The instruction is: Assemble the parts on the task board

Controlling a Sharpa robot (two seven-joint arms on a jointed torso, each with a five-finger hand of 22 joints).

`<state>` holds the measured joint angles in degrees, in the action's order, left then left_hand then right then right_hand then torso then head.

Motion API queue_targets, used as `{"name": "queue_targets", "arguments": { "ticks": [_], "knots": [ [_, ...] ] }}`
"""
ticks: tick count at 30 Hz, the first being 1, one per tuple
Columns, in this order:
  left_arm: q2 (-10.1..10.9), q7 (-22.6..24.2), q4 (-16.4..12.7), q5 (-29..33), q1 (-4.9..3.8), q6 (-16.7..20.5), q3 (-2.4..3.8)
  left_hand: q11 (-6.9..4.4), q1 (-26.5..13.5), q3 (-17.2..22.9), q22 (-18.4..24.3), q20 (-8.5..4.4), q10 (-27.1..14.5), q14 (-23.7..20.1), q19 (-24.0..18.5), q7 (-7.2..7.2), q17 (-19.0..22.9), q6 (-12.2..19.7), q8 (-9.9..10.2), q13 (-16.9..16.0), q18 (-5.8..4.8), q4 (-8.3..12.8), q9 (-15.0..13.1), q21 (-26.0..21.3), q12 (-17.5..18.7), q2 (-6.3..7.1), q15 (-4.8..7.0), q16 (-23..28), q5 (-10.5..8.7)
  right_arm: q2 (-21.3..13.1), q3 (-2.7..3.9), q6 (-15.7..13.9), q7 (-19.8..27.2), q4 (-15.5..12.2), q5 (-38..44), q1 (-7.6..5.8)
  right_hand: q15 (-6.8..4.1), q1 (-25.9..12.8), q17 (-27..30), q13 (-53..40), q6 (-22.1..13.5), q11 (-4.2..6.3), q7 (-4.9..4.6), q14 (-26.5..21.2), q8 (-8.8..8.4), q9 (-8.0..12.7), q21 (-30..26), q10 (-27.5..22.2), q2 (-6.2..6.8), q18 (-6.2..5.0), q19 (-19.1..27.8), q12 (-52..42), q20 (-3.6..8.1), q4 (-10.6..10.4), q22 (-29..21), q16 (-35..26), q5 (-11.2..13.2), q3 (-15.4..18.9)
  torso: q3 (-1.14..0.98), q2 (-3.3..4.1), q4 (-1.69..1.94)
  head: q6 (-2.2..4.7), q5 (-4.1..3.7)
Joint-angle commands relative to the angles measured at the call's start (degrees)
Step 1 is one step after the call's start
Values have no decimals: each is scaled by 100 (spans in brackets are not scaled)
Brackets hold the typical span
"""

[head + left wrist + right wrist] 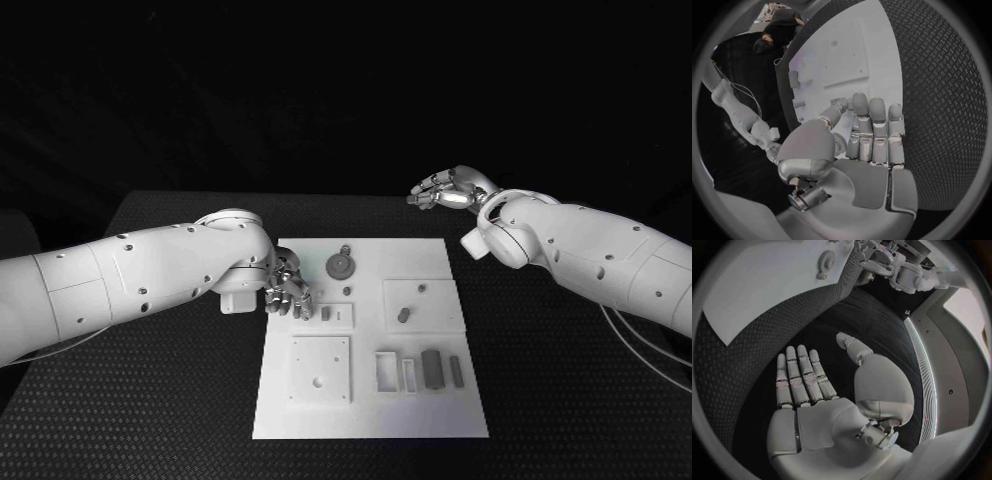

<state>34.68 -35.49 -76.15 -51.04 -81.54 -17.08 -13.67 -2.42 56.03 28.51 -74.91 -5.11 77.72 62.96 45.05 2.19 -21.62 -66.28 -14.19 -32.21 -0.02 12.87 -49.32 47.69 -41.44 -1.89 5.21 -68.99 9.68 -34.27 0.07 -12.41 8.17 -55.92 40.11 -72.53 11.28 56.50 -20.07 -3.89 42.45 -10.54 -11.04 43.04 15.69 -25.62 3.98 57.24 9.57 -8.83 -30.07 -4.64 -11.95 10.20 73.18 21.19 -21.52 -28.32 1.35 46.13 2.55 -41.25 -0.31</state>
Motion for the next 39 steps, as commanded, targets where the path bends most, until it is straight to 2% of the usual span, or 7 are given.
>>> {"name": "queue_targets", "arguments": {
  "ticks": [1,21,39],
  "knots": [
    [-5,36,-4,-37,2,-107,1,-161,101,293,-119,-557,192,24,46,-12,1,-13,-4,-7,13,250,1,35,-8,-64,4,-28,25,6,2,72,52,-3,-1,2,24,-29,5,-7,-52,-3,-113,-10,25,11,-29,44,-36,114,18,22,6,-20,8,-27,-36,12,3,-2,-1,3,3],
    [-2,42,19,-71,4,-145,1,-161,97,304,-120,-556,193,26,45,-12,0,-14,-1,-7,13,260,-6,39,-8,-60,3,-29,28,11,2,76,55,-4,-3,2,24,-31,5,-7,-54,-3,-113,-11,28,13,-29,44,-36,116,20,24,6,-21,9,-28,-36,13,-7,0,-3,-5,4],
    [-38,45,33,-61,49,-184,1,-162,92,312,-120,-555,193,27,44,-12,0,-14,2,-8,13,266,-12,42,-7,-61,1,-28,28,15,2,77,57,-7,-7,2,24,-32,6,-7,-55,-3,-113,-12,30,16,-29,43,-37,117,21,26,6,-22,10,-29,-36,14,-4,2,-4,-11,-4]
  ]
}}
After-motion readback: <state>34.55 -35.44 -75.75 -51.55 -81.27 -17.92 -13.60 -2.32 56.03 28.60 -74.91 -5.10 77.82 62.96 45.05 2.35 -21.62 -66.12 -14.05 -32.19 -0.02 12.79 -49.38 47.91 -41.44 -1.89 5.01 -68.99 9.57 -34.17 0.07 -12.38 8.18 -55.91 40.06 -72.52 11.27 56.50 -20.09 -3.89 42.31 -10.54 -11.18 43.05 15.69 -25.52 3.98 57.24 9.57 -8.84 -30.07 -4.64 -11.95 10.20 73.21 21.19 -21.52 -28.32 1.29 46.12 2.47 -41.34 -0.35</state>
